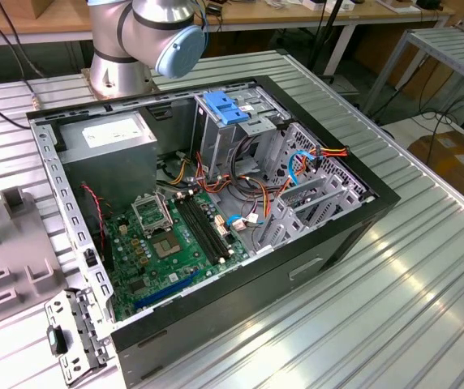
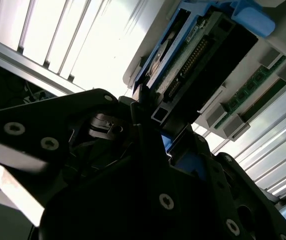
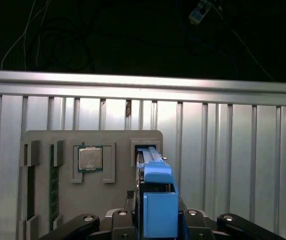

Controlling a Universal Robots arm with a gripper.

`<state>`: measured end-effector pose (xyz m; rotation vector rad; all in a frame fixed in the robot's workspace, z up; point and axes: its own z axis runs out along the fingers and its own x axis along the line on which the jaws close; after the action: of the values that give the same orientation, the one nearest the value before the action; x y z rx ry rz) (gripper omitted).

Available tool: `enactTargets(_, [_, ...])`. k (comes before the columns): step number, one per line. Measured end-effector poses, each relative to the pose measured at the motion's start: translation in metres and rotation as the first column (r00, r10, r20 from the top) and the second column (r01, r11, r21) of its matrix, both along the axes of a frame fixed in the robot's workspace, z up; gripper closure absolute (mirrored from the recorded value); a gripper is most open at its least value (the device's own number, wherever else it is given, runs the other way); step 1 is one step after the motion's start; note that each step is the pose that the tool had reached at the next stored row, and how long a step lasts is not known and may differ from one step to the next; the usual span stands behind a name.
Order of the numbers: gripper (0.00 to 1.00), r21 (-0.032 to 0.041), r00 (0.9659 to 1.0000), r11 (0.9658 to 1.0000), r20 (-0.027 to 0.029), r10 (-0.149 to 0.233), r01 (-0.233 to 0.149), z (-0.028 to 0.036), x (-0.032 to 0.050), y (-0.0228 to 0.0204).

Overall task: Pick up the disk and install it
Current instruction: 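Pick up the disk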

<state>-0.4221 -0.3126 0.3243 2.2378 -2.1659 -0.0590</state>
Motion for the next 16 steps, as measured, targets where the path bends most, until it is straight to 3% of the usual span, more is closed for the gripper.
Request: enactTargets(16, [0.63, 0.003, 1.0, 1.0, 0.0001, 0.0, 0.0, 0.0096, 0.0, 0.0])
